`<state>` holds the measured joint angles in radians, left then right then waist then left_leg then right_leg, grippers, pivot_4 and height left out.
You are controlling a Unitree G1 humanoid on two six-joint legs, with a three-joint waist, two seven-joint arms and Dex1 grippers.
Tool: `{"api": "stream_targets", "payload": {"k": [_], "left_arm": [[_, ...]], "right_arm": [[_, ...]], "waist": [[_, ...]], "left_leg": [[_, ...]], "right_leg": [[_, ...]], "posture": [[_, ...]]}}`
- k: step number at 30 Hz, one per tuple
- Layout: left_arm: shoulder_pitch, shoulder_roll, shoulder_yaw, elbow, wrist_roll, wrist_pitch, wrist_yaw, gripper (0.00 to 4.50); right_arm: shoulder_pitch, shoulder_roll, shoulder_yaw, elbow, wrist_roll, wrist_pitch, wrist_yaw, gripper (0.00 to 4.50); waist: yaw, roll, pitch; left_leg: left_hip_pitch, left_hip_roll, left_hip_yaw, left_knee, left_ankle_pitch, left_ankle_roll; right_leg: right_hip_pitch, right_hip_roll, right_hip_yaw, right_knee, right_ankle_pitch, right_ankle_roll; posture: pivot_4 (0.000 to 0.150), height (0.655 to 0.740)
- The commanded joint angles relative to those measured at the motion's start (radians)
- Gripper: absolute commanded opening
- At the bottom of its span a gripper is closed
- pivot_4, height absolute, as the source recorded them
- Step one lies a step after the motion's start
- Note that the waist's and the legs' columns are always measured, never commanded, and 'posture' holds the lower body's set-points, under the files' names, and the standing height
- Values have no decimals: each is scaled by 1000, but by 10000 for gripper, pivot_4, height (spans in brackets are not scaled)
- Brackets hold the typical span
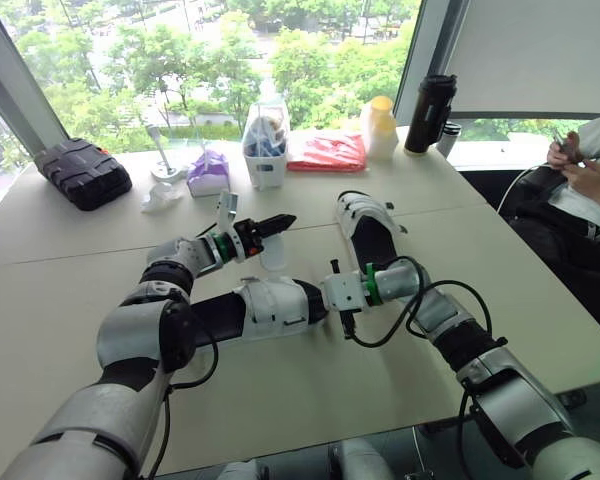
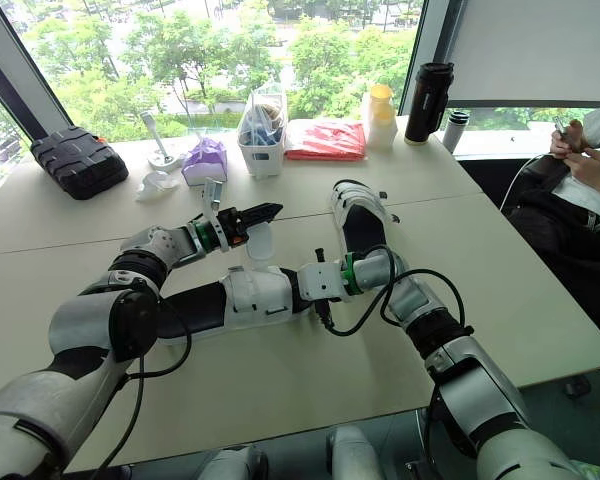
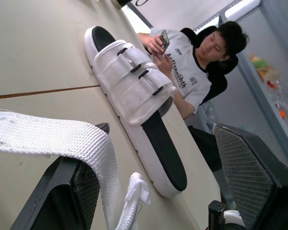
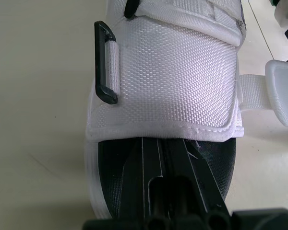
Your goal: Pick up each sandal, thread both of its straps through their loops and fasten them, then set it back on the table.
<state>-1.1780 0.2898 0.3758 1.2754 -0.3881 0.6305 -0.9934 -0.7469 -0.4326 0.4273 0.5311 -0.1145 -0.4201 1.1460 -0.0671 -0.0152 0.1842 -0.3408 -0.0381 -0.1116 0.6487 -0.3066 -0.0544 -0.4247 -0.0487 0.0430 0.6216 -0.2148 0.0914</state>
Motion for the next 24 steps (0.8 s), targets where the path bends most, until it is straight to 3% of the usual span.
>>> {"api": "stream_targets", "payload": {"k": [1, 24], "left_arm": [[-46, 18, 45, -13, -39, -3, 16, 35761], [-86, 56, 92, -17, -60, -20, 42, 35761]], "right_arm": [[19, -8, 29, 25, -47, 14, 7, 0], [17, -8, 33, 32, -47, 5, 13, 0]], "waist": [[0, 0, 0], [0, 0, 0]], "left_leg": [[0, 0, 0, 0, 0, 0], [0, 0, 0, 0, 0, 0]], "right_leg": [[0, 0, 0, 0, 0, 0], [0, 0, 0, 1, 0, 0]], "posture": [[1500, 7400], [1500, 7400]]}}
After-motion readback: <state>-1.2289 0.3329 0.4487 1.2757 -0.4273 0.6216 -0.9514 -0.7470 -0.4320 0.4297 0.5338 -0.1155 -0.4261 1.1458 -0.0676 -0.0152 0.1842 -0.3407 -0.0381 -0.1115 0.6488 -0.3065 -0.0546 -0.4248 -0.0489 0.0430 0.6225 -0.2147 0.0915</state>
